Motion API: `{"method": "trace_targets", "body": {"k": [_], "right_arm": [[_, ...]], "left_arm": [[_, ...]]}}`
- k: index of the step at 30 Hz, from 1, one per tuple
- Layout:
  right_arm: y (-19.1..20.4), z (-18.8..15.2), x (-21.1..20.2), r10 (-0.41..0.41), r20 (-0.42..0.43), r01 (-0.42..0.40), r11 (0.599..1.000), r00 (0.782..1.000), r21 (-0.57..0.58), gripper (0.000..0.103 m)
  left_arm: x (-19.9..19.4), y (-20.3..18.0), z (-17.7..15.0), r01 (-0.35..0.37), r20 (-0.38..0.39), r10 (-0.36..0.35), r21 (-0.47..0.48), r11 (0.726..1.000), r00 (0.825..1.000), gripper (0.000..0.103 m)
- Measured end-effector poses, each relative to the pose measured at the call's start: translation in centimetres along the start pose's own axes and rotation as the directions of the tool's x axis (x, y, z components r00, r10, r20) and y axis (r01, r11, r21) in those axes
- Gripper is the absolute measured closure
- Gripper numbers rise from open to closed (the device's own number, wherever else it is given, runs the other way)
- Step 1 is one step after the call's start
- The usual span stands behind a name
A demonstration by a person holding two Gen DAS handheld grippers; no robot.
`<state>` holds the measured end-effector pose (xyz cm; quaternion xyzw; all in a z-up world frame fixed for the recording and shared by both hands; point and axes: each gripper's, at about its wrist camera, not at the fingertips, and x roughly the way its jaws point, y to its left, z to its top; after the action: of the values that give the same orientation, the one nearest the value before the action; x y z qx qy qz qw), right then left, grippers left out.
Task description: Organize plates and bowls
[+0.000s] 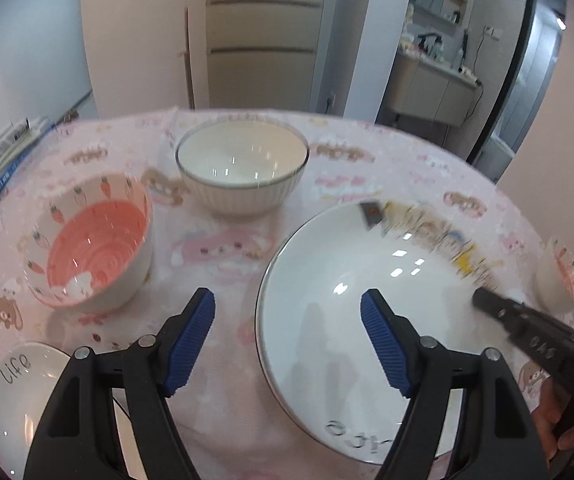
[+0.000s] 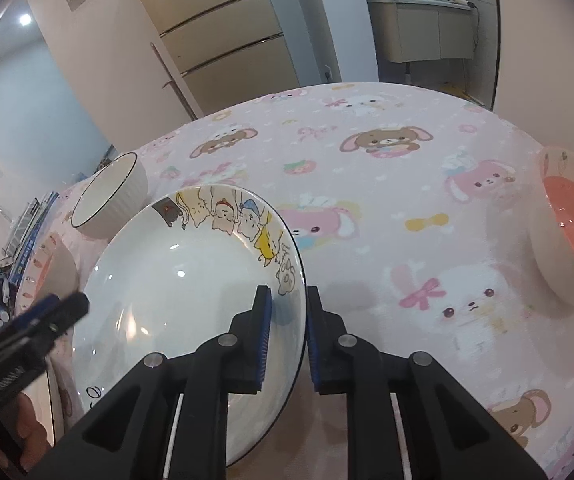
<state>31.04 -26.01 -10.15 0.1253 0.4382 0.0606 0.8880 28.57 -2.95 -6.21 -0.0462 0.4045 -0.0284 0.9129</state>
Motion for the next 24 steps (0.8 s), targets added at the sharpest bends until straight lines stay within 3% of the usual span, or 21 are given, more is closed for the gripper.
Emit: {"method": "trace_targets", "body": {"k": [8,12,18,24], "right_arm": [[0.3,0.2,-1.2,-0.021,0.068,0.024,0.999,0.997,-0.033,0.086],[0.6,0.4,-3.0,-0.021,0.151,0.029,0.998,0.988,-0.047,0.086],[1.2,0.4,-5.4,-0.03,0.23,0.045,0.997,0.973,-0.062,0.086],[1.7,-0.6,-8.7,-0.043,0.281,0.065,0.995,0.959,-0.071,0.086]], "left_arm": [[-2.2,0.3,0.6,0.047,0.119,-0.045,-0.019,0.999,0.992,0.029],[-3.8,-0.1,0.7,0.03,0.213,-0.029,0.001,1.0,0.977,0.029],[-6.1,-0.8,0.7,0.092,0.287,-0.099,0.039,0.995,0.953,0.029],[-9.0,-1.7,0.9,-0.014,0.336,-0.018,0.092,0.996,0.942,0.029]]}}
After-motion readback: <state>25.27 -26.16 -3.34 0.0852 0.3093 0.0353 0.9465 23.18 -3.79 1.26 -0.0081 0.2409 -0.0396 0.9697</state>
